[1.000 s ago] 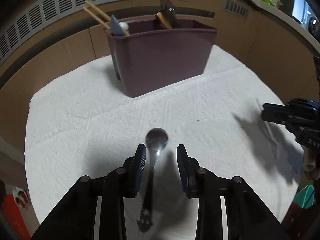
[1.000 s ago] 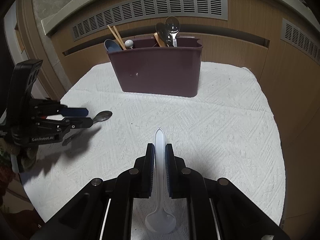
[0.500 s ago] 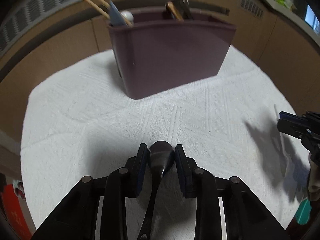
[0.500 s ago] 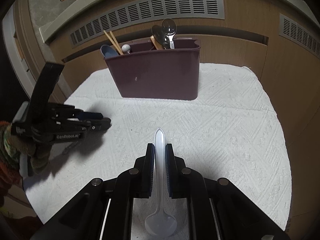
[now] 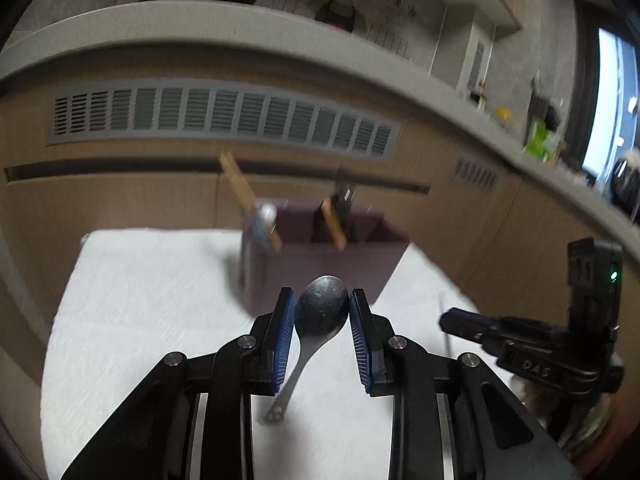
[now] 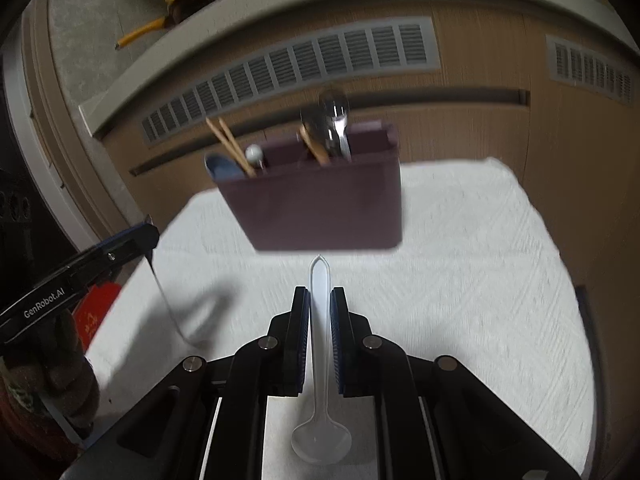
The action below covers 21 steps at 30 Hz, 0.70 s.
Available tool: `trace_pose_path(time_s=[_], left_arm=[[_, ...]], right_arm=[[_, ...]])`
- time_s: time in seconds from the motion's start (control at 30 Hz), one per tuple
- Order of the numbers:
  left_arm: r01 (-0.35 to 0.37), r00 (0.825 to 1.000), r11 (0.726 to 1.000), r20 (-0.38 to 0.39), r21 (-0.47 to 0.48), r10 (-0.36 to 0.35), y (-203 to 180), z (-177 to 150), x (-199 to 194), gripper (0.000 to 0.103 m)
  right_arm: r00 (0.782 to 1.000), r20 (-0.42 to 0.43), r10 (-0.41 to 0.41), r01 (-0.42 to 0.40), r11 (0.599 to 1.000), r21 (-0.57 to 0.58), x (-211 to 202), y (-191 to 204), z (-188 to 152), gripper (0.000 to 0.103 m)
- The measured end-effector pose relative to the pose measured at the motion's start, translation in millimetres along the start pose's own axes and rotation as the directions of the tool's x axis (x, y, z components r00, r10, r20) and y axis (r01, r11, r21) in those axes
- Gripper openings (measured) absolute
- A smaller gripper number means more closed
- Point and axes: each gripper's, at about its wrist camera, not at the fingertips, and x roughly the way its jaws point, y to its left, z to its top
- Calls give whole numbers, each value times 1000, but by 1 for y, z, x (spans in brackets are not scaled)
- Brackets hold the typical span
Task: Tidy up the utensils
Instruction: 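Lower both spoons into the caddy and open both tools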
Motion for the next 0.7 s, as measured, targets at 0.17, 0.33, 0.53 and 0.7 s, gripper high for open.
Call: trace_pose_path(time_s=[0.17, 0.33, 0.53, 0.7], left_arm=[[111, 979, 994, 170, 1, -109, -17, 94, -12, 28], [137, 964, 990, 236, -38, -124, -12, 137, 11, 29], [138, 980, 980, 161, -141, -115, 21, 134, 67, 29], [123, 990, 976, 94, -182, -107, 43, 119, 102, 29]], right_arm=[[972, 231, 36, -11, 994, -110, -41, 20, 97, 10], [915, 398, 68, 11, 981, -194, -38, 27, 150, 10], [916, 396, 65, 26, 975, -221, 17, 18, 149, 10], [938, 344, 41, 30, 980, -198, 64, 2, 137, 10]])
